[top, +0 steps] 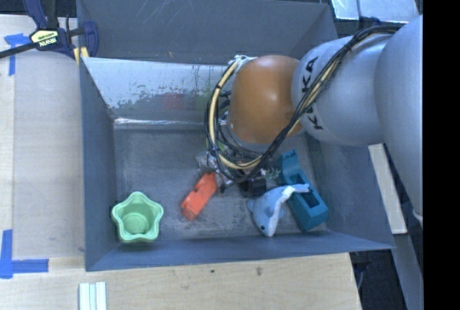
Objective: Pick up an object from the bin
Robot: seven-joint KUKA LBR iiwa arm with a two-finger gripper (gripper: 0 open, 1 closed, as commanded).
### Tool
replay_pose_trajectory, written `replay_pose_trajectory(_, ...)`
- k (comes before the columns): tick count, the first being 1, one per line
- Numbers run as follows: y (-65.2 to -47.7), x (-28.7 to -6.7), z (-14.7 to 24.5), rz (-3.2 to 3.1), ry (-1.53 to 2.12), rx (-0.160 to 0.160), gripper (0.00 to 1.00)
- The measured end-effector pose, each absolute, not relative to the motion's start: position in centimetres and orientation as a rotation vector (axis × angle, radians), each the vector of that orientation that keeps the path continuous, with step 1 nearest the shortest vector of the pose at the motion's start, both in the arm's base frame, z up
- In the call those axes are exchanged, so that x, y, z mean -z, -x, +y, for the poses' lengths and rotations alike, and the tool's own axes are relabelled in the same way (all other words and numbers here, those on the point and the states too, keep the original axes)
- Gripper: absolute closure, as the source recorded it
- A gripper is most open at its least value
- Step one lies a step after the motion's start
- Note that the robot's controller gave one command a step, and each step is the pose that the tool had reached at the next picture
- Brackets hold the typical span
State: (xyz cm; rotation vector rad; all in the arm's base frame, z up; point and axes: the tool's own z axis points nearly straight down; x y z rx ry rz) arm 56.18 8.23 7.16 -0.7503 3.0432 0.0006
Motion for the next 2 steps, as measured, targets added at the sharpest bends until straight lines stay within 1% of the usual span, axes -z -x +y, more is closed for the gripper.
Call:
replay_pose_trajectory(1,-56.60,-18.94,6.22,3.031,0.784,-0.001,1.00)
replay_pose_trajectory(2,-56.59,-18.93,6.22,3.032,0.784,-0.001,1.00)
